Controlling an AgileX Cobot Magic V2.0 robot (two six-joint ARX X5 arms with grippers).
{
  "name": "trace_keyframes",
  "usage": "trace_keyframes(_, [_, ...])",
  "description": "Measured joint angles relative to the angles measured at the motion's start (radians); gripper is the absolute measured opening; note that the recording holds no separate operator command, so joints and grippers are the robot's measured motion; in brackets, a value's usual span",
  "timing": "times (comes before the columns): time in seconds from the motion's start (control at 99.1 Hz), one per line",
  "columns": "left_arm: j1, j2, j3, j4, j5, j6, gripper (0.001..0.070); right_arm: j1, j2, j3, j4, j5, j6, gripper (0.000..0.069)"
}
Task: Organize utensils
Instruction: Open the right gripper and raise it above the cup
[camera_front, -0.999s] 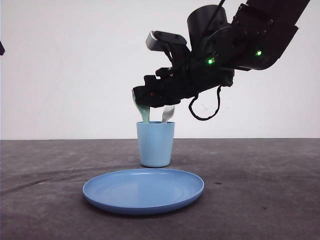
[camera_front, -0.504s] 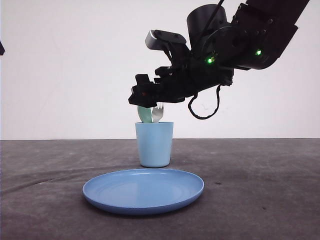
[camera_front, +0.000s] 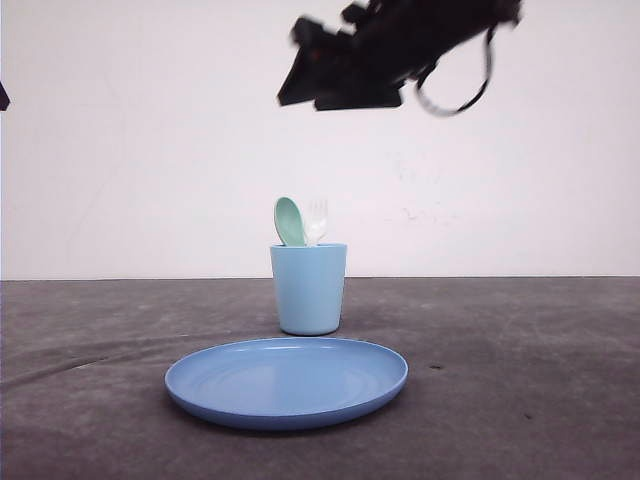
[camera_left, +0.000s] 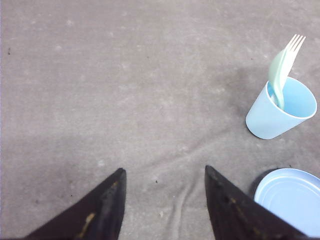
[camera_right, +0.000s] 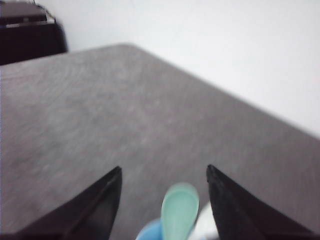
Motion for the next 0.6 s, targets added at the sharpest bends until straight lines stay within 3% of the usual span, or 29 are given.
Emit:
trace_keyframes(0.212, [0.0,0.0,0.0,0.0,0.0,0.0,0.0297,-0.03,-0.15,-0.006,-0.265,0.0,0.042,0.0336])
trace_keyframes(0.595, [0.0,0.0,0.0,0.0,0.0,0.0,0.0297,-0.036,-0.217,-0.169,-0.284,0.048,0.093,0.0336])
